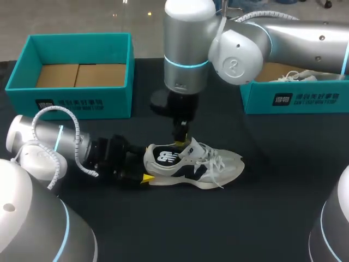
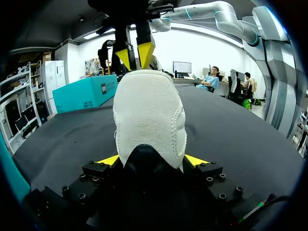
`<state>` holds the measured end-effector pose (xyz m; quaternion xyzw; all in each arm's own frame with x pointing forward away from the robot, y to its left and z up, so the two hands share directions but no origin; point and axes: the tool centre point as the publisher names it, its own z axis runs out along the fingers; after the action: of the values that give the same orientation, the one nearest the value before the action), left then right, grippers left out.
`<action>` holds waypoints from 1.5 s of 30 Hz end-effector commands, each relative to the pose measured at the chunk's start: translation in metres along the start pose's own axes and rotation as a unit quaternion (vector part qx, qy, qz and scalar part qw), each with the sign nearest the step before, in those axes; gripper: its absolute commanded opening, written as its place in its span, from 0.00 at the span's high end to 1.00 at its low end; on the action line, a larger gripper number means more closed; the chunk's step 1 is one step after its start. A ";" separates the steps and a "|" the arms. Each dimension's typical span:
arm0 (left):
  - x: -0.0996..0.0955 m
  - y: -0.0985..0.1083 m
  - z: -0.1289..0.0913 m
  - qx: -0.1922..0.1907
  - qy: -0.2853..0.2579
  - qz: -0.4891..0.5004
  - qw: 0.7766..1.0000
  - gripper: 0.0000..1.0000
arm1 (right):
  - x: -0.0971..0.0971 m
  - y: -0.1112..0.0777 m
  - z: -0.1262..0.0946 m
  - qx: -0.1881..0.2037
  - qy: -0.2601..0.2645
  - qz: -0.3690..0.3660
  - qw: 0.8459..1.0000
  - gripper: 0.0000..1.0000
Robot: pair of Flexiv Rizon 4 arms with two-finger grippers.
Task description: Take the shoe out of the shoebox, open the shoe tongue, remove and reinsert the insole, then place the shoe into the shoebox
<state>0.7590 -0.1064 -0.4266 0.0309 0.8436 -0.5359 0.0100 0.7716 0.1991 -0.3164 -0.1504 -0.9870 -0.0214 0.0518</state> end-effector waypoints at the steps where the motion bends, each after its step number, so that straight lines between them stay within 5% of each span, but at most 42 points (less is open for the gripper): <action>1: -0.003 0.005 0.005 -0.002 0.000 0.000 1.000 1.00 | 0.001 0.006 0.004 -0.002 0.020 -0.010 1.000 0.73; 4: -0.003 0.005 0.005 -0.002 0.000 0.000 1.000 1.00 | 0.002 0.009 0.008 -0.005 0.033 -0.015 0.999 0.64; 14: -0.003 0.005 0.005 -0.002 0.000 0.000 1.000 1.00 | 0.003 0.017 0.017 -0.003 0.072 -0.030 0.997 0.58; 45: -0.003 0.005 0.005 -0.002 0.000 0.000 1.000 1.00 | 0.007 0.025 0.043 0.008 0.137 -0.058 0.989 0.55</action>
<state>0.7590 -0.1065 -0.4266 0.0308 0.8436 -0.5360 0.0099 0.7680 0.2269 -0.3531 -0.0895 -0.9782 -0.0354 0.1840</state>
